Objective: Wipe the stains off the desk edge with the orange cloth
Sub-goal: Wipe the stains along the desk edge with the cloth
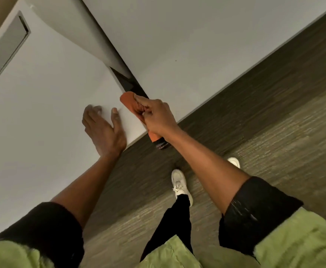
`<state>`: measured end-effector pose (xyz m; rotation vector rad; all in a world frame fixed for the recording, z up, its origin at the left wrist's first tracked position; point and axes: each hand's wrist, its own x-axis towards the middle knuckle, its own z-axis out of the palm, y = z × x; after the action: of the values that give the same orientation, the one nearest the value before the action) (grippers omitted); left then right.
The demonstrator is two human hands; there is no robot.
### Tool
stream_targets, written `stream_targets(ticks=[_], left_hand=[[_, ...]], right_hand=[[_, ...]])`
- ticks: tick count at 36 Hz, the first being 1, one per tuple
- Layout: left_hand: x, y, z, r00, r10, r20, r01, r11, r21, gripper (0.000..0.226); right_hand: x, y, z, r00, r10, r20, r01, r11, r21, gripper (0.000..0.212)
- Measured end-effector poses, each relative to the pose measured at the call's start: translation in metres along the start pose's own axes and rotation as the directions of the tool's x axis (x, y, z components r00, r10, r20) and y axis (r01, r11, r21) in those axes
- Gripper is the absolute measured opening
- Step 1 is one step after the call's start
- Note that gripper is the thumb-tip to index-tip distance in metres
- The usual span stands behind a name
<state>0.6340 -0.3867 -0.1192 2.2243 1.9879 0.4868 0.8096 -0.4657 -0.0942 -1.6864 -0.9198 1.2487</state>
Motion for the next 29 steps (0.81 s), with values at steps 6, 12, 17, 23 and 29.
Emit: stream_targets(ticks=[6,12,17,23,29], left_hand=[[-0.001,-0.001,0.000,1.000,-0.003,0.000,0.003,1.000,-0.003,0.050],[-0.002,-0.002,0.000,1.000,-0.007,0.003,0.007,1.000,0.011,0.050],[-0.003,-0.004,0.000,1.000,0.007,0.008,-0.007,1.000,0.014,0.047],[-0.005,-0.006,0.000,1.000,0.016,0.016,-0.016,1.000,0.009,0.047],[-0.006,-0.004,0.000,0.999,0.007,0.032,-0.008,1.000,0.011,0.050]], right_hand=[[-0.048,0.031,-0.001,0.993,0.102,0.058,-0.106,0.992,0.062,0.061],[-0.032,0.023,0.005,0.998,0.057,0.005,-0.057,0.997,0.042,0.060],[0.053,-0.013,0.006,0.997,-0.081,-0.002,0.081,0.992,-0.098,0.055],[0.096,-0.033,0.012,0.995,-0.095,-0.019,0.093,0.991,-0.101,0.057],[0.033,-0.001,0.010,0.998,-0.052,-0.026,0.051,0.997,-0.052,0.056]])
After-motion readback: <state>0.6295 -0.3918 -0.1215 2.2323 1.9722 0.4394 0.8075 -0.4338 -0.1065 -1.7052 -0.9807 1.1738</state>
